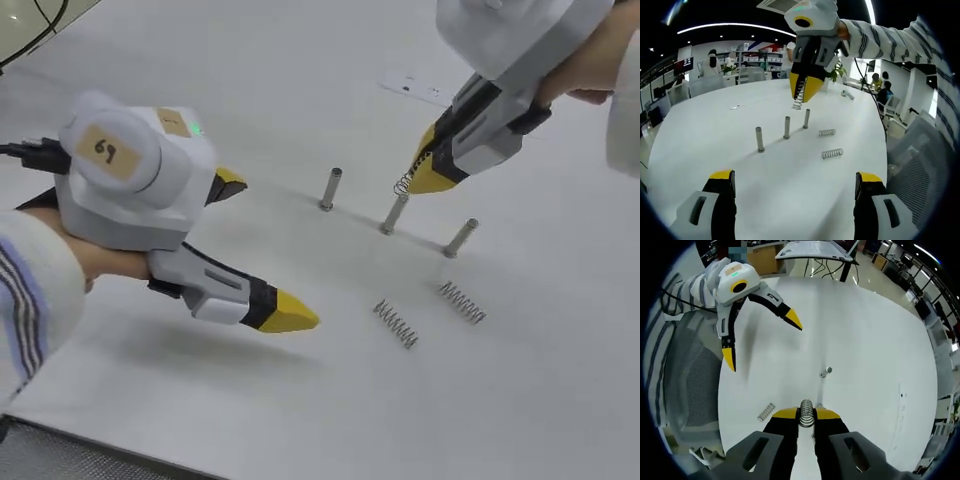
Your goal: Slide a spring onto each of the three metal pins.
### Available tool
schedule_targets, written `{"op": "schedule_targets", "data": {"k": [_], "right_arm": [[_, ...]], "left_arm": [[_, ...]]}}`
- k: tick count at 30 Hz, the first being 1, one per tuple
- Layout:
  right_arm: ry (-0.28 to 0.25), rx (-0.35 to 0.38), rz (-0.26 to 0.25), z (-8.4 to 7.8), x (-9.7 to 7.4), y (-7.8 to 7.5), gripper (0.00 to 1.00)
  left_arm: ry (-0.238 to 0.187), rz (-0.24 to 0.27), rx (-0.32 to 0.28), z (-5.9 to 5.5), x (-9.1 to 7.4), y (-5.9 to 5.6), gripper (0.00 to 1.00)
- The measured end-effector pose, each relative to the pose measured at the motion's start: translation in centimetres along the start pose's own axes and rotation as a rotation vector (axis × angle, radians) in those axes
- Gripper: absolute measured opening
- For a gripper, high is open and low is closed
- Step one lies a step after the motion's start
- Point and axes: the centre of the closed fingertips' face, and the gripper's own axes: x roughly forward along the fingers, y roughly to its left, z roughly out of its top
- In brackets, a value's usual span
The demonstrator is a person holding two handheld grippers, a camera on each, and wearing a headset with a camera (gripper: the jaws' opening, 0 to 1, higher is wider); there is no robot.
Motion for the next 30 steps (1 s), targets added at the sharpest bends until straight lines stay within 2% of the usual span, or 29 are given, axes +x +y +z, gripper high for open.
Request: {"op": "schedule_targets", "data": {"k": [13, 24, 30], "right_arm": [[0.010, -0.025, 0.008, 2.3, 2.2, -2.1, 0.08], [0.032, -0.062, 0.018, 3.3, 3.7, -2.9, 0.08], [0.048, -0.095, -0.008, 4.2, 4.3, -3.8, 0.08]], "left_arm": [[-0.003, 0.002, -0.013, 0.3, -0.1, 0.3, 0.98], [0.002, 0.011, -0.022, 0.3, -0.1, 0.5, 0.98], [0.010, 0.015, -0.037, 0.1, -0.1, 0.6, 0.95]]}}
